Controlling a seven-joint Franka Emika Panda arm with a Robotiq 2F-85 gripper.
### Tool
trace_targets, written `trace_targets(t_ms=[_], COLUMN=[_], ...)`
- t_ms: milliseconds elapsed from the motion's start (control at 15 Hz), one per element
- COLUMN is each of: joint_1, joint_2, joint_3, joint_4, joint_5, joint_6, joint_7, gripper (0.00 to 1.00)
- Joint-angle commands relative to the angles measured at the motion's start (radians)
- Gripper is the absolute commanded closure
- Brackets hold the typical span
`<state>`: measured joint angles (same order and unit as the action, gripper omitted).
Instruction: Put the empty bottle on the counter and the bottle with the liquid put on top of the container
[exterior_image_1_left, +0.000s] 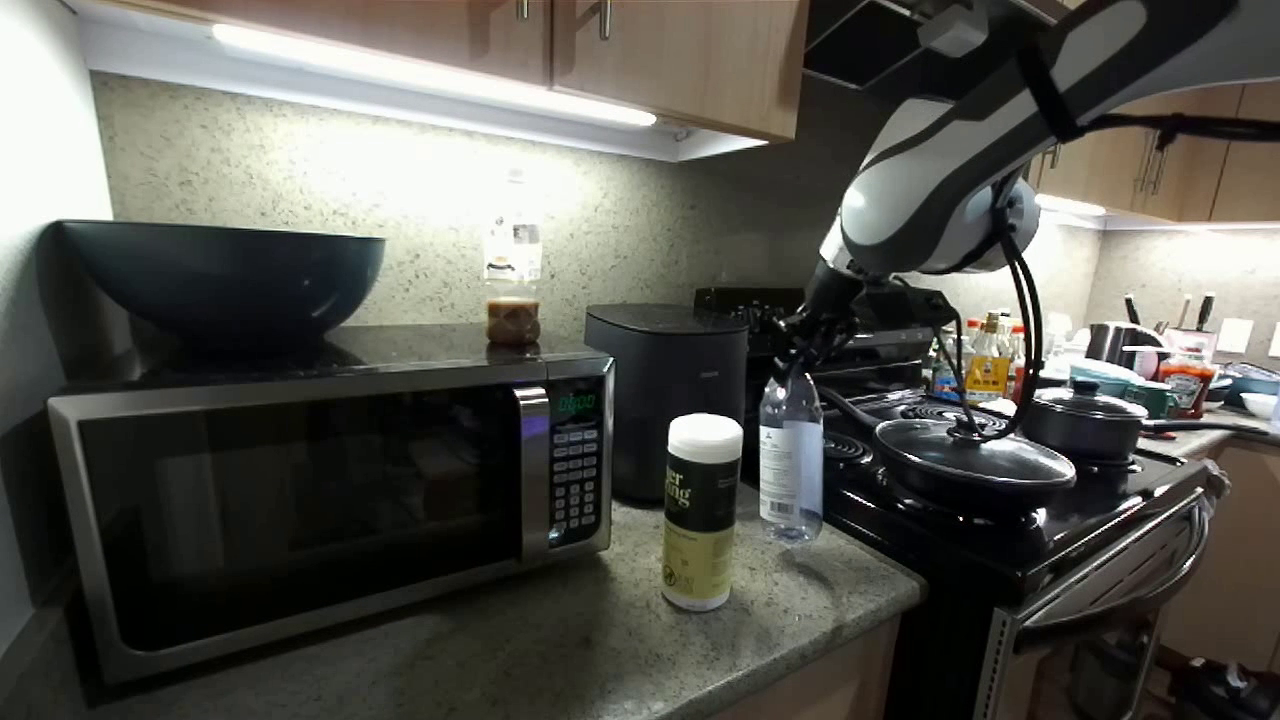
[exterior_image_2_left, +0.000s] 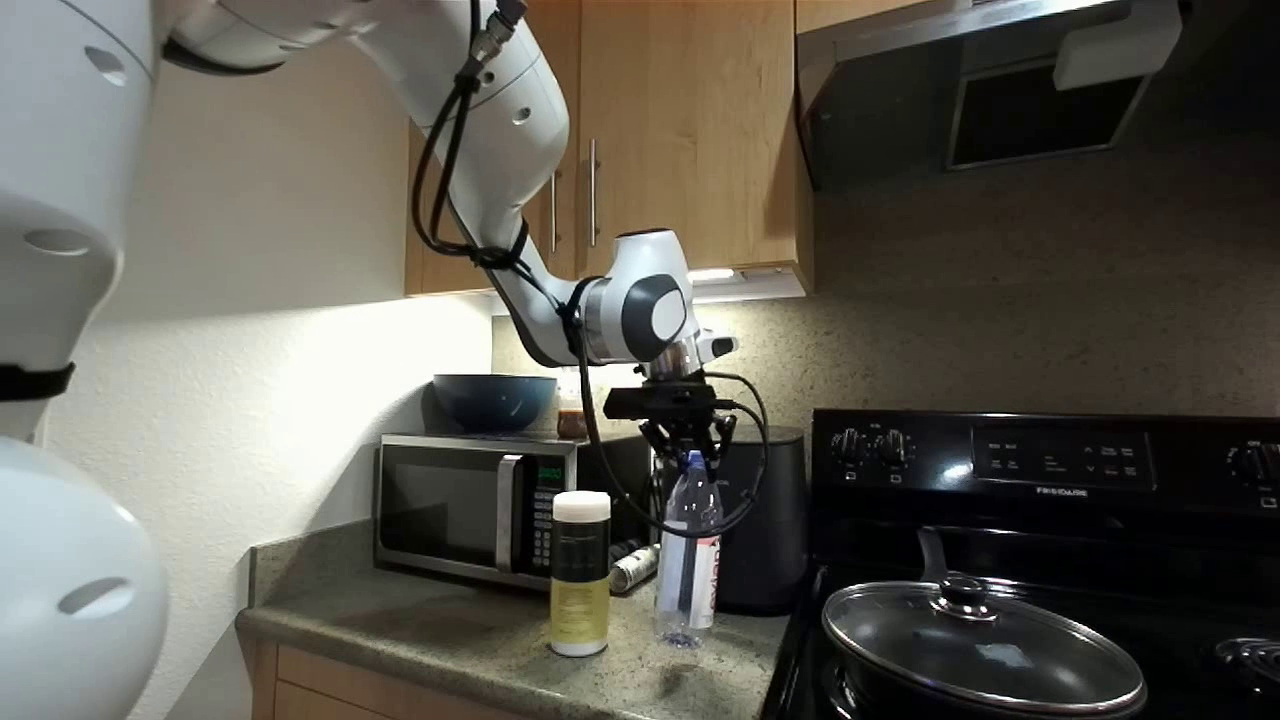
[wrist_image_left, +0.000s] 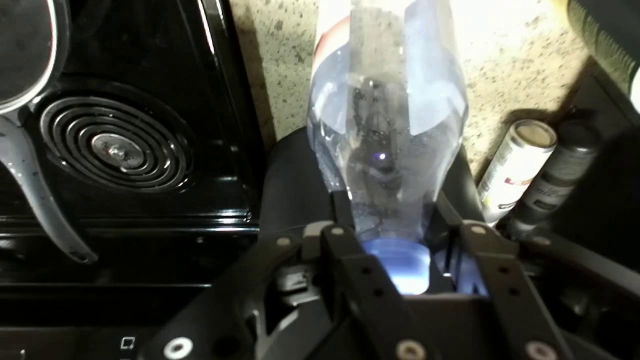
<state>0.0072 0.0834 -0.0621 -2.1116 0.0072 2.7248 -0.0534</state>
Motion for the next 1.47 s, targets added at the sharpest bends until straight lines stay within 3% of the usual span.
trace_targets(t_ms=[0,200,267,400,467,600,667,933,1000,1067,1200,1400], joint_1=[0.014,0.021,0.019,-0.009,-0.001,0.0,0.0,0.0,0.0,0.001,0.001,0.0], joint_2=[0.03,0.039,0.036,0.023,0.034,0.034,0.034,0.038,0.039,0.041,0.044,0.045], joint_3=[-0.042,-0.055,-0.047,0.01,-0.02,0.0,0.004,0.007,0.006,0.006,0.005,0.004], joint_4=[0.009,0.015,0.012,0.004,0.006,0.006,0.006,0.0,-0.001,-0.001,-0.001,0.0], joint_5=[-0.183,-0.247,-0.229,-0.089,-0.171,-0.121,-0.116,-0.11,-0.114,-0.115,-0.117,-0.116], joint_6=[0.108,0.097,0.081,0.031,0.065,0.051,0.05,0.043,0.042,0.04,0.039,0.037], joint_7=[0.202,0.279,0.266,0.138,0.215,0.181,0.18,0.169,0.169,0.169,0.168,0.168], gripper=[0.86,0.86,0.86,0.86,0.61,0.61,0.86,0.86,0.81,0.36,0.3,0.11])
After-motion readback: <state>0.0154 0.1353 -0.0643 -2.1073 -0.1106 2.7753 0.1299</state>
